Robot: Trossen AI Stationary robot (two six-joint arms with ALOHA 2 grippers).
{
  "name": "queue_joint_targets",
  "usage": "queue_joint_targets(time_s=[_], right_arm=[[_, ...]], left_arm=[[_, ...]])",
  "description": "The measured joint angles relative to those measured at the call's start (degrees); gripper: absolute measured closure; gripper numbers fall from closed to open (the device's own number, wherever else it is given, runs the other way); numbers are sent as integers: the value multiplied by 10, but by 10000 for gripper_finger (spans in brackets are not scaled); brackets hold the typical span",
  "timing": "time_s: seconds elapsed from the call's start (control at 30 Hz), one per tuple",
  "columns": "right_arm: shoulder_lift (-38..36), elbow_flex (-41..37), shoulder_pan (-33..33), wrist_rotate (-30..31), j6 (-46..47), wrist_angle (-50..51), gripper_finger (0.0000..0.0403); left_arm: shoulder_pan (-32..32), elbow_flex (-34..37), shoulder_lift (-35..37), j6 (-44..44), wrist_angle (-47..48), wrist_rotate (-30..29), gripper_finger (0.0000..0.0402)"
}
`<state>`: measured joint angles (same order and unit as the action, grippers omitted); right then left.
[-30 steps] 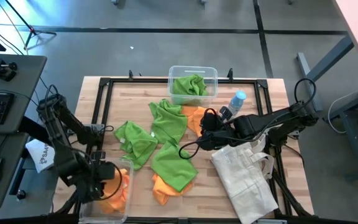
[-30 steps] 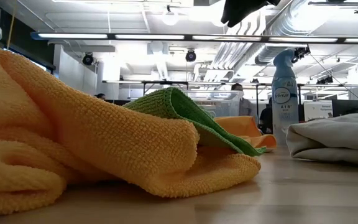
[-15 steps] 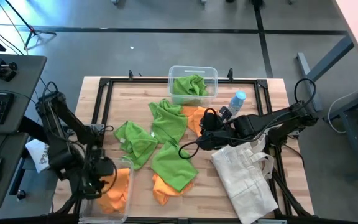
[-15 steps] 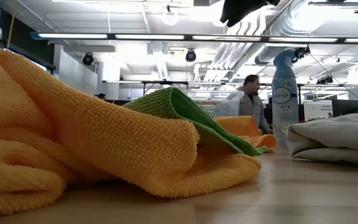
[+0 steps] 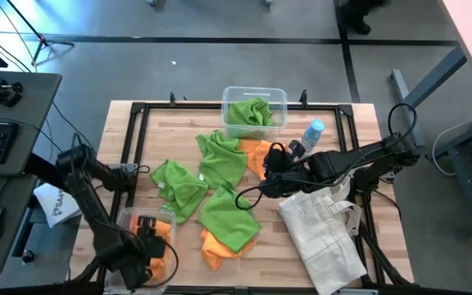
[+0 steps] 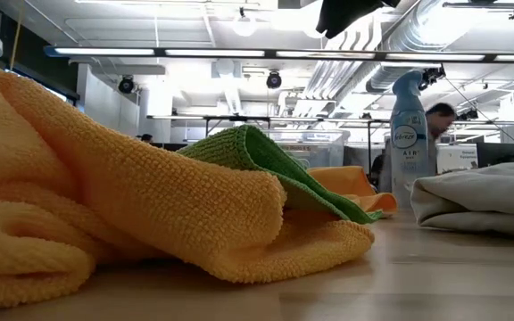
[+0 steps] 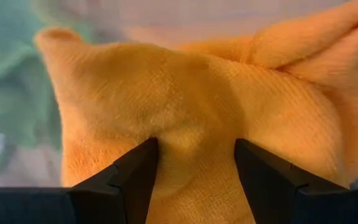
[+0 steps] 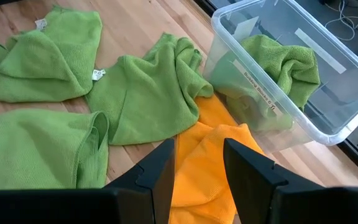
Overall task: Sort microfiber towel by color & place in baskets
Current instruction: Put the orange microfiber towel into the bottom transparent bin, then put the green microfiber towel into the top transparent bin
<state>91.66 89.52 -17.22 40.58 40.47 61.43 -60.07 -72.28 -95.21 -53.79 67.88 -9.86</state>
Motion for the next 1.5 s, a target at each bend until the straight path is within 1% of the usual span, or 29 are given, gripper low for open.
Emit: queue_joint_targets(time_s=[0.13, 0.23, 0.3, 0.4, 0.53, 0.77, 0.9, 1.0, 1.17, 1.23, 1.3, 1.4, 1.5], right_arm=[[0, 0, 0, 0, -4, 0, 269], [0, 0, 0, -6, -4, 0, 269], [0, 0, 0, -15, -4, 0, 269], [0, 0, 0, -21, -4, -1, 269], [0, 0, 0, -27, 2, -2, 269], [0, 0, 0, -42, 19, -2, 269], [3, 0, 4, -68, 51, -2, 269], [17, 0, 9, -86, 71, -3, 269], [63, 0, 27, -134, 94, -12, 269], [82, 0, 36, -159, 96, -24, 269], [98, 0, 43, -190, 92, -45, 269], [124, 0, 51, -233, 72, -86, 269], [153, 0, 52, -243, 71, -128, 269]], left_arm=[[-7, 57, -6, -21, -97, 22, 201], [-14, 91, 0, -64, -127, 23, 204], [-18, 101, 9, -83, -125, 23, 206], [-24, 106, 25, -87, -117, 23, 206], [-24, 105, 63, -98, -98, 22, 206], [-24, 102, 161, -136, -64, 25, 207], [-22, 102, 216, -161, -56, 21, 207], [-22, 102, 249, -176, -47, -13, 207], [-20, 102, 281, -170, -45, -124, 207], [-10, 102, 292, -158, -45, -151, 207], [4, 102, 304, -149, -45, -165, 207], [33, 102, 325, -129, -45, -168, 207], [64, 102, 347, -82, -44, -175, 207]])
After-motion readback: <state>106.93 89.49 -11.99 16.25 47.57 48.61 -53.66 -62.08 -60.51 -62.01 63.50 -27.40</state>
